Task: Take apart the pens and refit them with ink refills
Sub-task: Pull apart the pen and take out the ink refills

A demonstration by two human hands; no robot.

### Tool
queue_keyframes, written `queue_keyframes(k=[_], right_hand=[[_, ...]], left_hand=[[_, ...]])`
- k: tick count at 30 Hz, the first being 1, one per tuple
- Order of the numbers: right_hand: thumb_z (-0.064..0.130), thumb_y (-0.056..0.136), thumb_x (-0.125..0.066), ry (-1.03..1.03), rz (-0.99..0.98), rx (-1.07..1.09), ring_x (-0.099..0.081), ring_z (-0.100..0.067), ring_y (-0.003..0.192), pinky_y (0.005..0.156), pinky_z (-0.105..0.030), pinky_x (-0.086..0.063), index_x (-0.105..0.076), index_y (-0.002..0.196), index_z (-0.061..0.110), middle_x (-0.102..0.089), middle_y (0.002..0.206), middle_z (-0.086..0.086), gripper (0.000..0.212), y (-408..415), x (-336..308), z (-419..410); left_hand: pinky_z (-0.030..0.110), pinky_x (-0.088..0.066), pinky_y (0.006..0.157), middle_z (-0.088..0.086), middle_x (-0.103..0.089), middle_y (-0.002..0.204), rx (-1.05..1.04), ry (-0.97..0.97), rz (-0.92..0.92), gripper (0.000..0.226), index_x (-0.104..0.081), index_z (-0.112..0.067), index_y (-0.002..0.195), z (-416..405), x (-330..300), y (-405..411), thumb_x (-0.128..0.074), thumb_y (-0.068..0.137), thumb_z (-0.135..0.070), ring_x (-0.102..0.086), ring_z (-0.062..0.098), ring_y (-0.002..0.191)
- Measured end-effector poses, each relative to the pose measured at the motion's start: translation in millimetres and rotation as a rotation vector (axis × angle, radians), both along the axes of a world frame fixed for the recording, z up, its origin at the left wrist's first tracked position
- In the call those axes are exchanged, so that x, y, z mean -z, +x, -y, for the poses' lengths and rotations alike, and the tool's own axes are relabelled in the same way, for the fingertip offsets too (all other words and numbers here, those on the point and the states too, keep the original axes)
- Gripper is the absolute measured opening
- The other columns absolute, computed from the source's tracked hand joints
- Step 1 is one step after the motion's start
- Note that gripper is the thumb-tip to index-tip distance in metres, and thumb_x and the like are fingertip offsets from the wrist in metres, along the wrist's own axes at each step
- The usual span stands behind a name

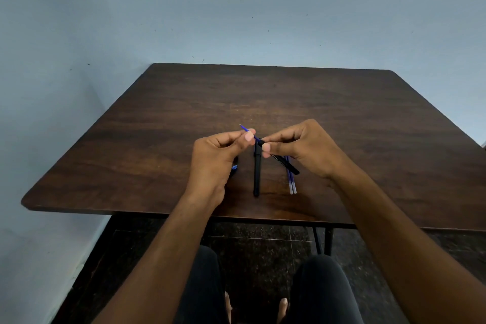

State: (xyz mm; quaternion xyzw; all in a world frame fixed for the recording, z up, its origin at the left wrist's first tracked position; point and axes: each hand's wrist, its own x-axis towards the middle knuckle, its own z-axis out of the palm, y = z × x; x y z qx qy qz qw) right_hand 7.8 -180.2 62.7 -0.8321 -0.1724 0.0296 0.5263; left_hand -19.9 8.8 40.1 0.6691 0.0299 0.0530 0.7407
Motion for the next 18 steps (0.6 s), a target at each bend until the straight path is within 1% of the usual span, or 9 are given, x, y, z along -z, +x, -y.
queue_keyframes(k=[1,3,6,9,11,13,14,16,18], right_hand=[[0.019,0.086,-0.078,0.006,-0.004,-0.006,-0.075,-0.015,0.093,0.085,-0.018,-0.053,-0.083,0.091,0.017,-0.081,0.086,0.0,0.007,0.5,-0.3,0.8],[0.018,0.086,-0.078,0.02,-0.011,-0.016,-0.075,-0.009,0.091,0.081,-0.009,-0.05,-0.083,0.091,0.016,-0.081,0.085,0.0,0.007,1.3,-0.6,2.0],[0.017,0.086,-0.078,0.026,-0.021,-0.019,-0.075,-0.006,0.089,0.078,-0.005,-0.047,-0.083,0.092,0.015,-0.081,0.085,0.001,0.008,1.3,-0.2,2.4],[0.017,0.086,-0.078,0.015,-0.021,-0.016,-0.075,-0.005,0.089,0.078,-0.004,-0.047,-0.083,0.091,0.015,-0.081,0.085,0.003,0.007,1.3,0.4,2.3],[0.018,0.086,-0.078,0.006,-0.02,-0.017,-0.074,-0.005,0.09,0.079,-0.004,-0.047,-0.083,0.089,0.018,-0.081,0.086,0.004,0.005,1.2,0.4,2.6],[0.019,0.085,-0.079,0.002,-0.03,-0.015,-0.074,-0.004,0.091,0.079,-0.005,-0.048,-0.083,0.088,0.018,-0.081,0.087,0.006,0.005,1.1,0.3,2.9],[0.019,0.085,-0.079,-0.002,-0.035,-0.011,-0.073,-0.004,0.091,0.081,-0.008,-0.048,-0.083,0.088,0.018,-0.081,0.087,0.007,0.005,1.1,0.4,2.9],[0.02,0.085,-0.079,-0.013,-0.04,-0.004,-0.073,-0.003,0.092,0.084,-0.014,-0.047,-0.083,0.089,0.017,-0.081,0.087,0.008,0.007,1.0,1.1,2.5],[0.021,0.085,-0.078,-0.025,-0.041,-0.002,-0.072,-0.002,0.093,0.083,-0.014,-0.045,-0.083,0.088,0.016,-0.081,0.089,0.009,0.007,1.1,2.1,2.2]], left_hand=[[0.02,-0.052,0.085,-0.001,-0.079,0.093,0.007,-0.026,-0.012,0.021,-0.079,-0.008,0.097,0.8,-1.8,1.2,-0.078,0.082,-0.023,-0.072,-0.001,0.084],[0.01,-0.049,0.069,0.004,-0.079,0.089,0.009,-0.071,-0.02,0.018,-0.079,-0.007,0.097,2.3,-5.9,2.4,-0.077,0.083,-0.019,-0.067,-0.004,0.067],[0.014,-0.052,0.066,0.007,-0.079,0.086,-0.017,-0.085,-0.015,0.016,-0.078,-0.004,0.096,3.5,-9.0,2.8,-0.076,0.085,-0.016,-0.071,0.003,0.07],[0.009,-0.047,0.059,0.005,-0.079,0.084,-0.052,-0.061,-0.006,0.018,-0.078,-0.004,0.097,2.7,-9.4,3.5,-0.076,0.085,-0.017,-0.065,-0.004,0.063],[0.009,-0.046,0.064,0.005,-0.079,0.087,-0.064,-0.041,-0.001,0.018,-0.079,-0.008,0.097,0.5,-10.2,3.7,-0.076,0.084,-0.02,-0.063,-0.007,0.065],[0.014,-0.046,0.074,0.006,-0.079,0.089,-0.081,-0.04,0.017,0.016,-0.079,-0.01,0.097,-2.5,-11.4,4.7,-0.076,0.085,-0.021,-0.061,-0.008,0.065],[0.02,-0.048,0.081,0.005,-0.079,0.089,-0.096,-0.038,0.028,0.015,-0.079,-0.012,0.096,-4.4,-12.1,5.2,-0.076,0.086,-0.021,-0.06,-0.008,0.063],[0.041,-0.05,0.098,0.002,-0.078,0.088,-0.135,-0.027,0.044,0.011,-0.079,-0.015,0.094,-8.3,-14.0,5.8,-0.076,0.086,-0.023,-0.058,-0.008,0.062],[0.05,-0.043,0.107,-0.001,-0.078,0.086,-0.178,-0.024,0.054,0.009,-0.079,-0.017,0.092,-12.4,-15.0,7.6,-0.076,0.086,-0.023,-0.057,-0.009,0.062]])
